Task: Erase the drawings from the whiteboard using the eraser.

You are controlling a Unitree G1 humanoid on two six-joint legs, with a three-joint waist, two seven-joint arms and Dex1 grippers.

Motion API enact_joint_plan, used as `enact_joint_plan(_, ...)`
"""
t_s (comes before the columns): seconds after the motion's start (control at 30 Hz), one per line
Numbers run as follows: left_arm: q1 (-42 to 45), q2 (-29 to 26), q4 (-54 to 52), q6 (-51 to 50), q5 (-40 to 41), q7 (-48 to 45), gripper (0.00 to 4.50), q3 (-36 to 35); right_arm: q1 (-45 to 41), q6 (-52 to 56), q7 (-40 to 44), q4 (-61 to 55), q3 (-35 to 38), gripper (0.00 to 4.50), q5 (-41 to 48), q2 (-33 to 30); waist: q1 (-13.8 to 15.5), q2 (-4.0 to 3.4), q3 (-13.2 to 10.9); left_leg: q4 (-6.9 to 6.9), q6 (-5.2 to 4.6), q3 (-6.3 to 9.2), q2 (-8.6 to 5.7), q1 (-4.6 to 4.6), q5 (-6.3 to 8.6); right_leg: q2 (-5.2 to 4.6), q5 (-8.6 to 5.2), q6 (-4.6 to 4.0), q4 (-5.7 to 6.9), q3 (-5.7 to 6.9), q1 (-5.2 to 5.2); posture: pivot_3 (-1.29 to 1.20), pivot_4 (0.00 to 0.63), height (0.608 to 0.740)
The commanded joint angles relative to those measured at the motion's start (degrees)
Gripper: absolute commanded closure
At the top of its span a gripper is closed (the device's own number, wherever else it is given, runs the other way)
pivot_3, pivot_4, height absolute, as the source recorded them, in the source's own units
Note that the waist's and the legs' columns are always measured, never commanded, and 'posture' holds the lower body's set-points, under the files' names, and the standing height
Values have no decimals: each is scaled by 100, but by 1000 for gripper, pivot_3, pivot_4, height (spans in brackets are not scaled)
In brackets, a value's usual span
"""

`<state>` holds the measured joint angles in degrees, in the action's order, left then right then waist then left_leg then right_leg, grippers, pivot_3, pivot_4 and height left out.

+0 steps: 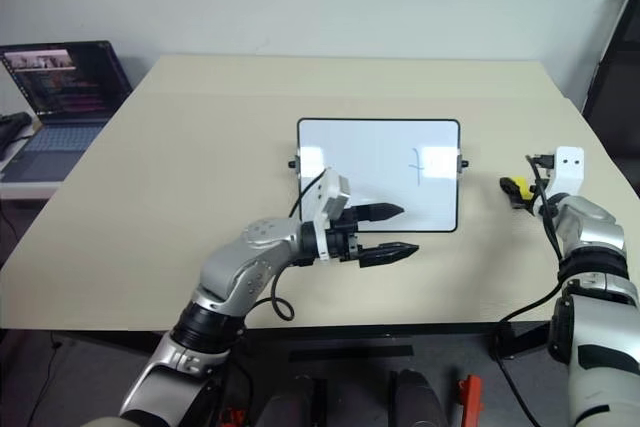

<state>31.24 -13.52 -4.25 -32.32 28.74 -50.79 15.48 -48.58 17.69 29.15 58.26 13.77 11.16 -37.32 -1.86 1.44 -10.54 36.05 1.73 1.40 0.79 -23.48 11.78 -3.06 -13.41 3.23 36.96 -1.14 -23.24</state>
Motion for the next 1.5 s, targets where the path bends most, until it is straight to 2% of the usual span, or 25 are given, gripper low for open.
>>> enact_joint_plan(0.03, 9, 40, -257, 54, -2, -48, 0, 17, -150, 109, -46, -58, -7, 205, -86, -155, 1, 0, 0, 0, 0, 0, 0, 0, 0, 0, 0, 0, 0, 0, 0, 0, 150, 740)
enact_joint_plan(0.67, -77, 80, -306, 19, -17, -36, 0, 54, -566, 643, 121, 281, -75, 205, -198, -287, -13, -1, 0, 0, 0, -1, 0, 1, 0, 0, 1, -1, 2, -1, 0, 0, 150, 740)
enact_joint_plan(0.73, -75, 79, -301, 21, -20, -37, 0, 54, -586, 667, 162, 299, -97, 565, -209, -276, -13, -1, 0, 0, 0, 0, 0, 1, 0, 0, 1, -1, 2, -1, 0, 0, 150, 740)
enact_joint_plan(0.8, -78, 79, -303, 22, -21, -39, 0, 59, -601, 684, 171, 322, -121, 1200, -231, -270, -10, -1, 0, 0, 0, 0, 0, 1, 0, 0, 1, -1, 2, 0, 0, 0, 150, 740)
enact_joint_plan(0.83, -80, 78, -308, 22, -22, -40, 0, 63, -606, 691, 169, 334, -132, 1200, -244, -269, -8, -1, 0, 0, 0, 0, 0, 1, 0, 0, 1, -1, 1, 0, 0, 0, 150, 740)
enact_joint_plan(0.93, -82, 75, -313, 19, -23, -46, 0, 72, -599, 681, 102, 421, -153, 1916, -294, -250, -7, -1, 0, 0, 0, 0, 0, 1, 0, 0, 1, -1, 1, 0, 0, 0, 150, 740)
enact_joint_plan(1.1, -93, 73, -333, 12, -21, -47, 0, 89, -574, 651, 111, 452, -137, 3605, -336, -256, -13, -1, 0, 0, 0, 0, 0, 1, 0, 0, 1, -1, 2, -1, 0, 0, 150, 740)
enact_joint_plan(1.5, -119, 102, -355, 9, -32, -49, 0, 121, -487, 702, 140, 424, -181, 3605, -364, -216, -13, -1, 0, 2, 0, 0, 0, 1, 0, 0, 1, -1, 2, 0, 1, 0, 150, 740)
